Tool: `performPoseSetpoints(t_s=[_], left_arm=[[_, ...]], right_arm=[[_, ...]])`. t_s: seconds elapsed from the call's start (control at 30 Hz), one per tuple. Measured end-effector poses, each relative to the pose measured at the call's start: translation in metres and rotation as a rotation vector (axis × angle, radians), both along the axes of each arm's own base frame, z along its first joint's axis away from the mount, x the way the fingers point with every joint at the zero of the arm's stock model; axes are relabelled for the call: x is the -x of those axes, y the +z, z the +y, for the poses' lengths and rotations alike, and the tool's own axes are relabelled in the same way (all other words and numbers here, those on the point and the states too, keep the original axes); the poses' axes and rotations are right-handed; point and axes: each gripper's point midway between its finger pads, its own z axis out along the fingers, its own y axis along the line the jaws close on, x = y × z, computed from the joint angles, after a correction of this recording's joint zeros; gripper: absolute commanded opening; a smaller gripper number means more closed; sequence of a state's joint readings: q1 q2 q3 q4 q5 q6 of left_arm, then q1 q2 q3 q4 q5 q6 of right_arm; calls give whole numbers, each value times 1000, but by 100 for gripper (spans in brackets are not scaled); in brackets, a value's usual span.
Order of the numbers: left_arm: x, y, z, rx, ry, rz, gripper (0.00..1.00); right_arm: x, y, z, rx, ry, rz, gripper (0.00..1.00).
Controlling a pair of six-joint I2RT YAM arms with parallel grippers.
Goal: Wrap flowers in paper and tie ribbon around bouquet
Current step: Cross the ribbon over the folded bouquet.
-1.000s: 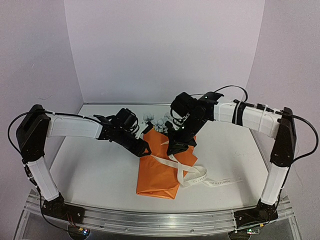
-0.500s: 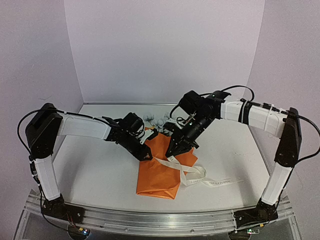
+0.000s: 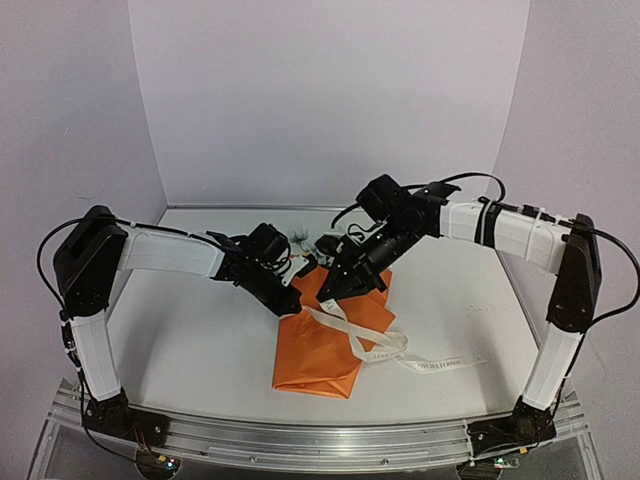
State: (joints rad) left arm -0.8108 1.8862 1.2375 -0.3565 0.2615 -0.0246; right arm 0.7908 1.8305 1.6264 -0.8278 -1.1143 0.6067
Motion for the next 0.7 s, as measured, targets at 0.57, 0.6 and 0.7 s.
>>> performPoseSetpoints(t_s=[0.57, 0.6, 0.7], left_arm=[[-25, 22, -1, 110, 84, -15, 0], [-25, 23, -1, 117, 88, -15, 0], [-23, 29, -2, 136, 84, -17, 0]], right_arm=[[-40, -107, 32, 130, -138, 104, 0], [-42, -114, 31, 148, -151, 98, 0], [-48, -136, 24, 216, -195, 69, 0]])
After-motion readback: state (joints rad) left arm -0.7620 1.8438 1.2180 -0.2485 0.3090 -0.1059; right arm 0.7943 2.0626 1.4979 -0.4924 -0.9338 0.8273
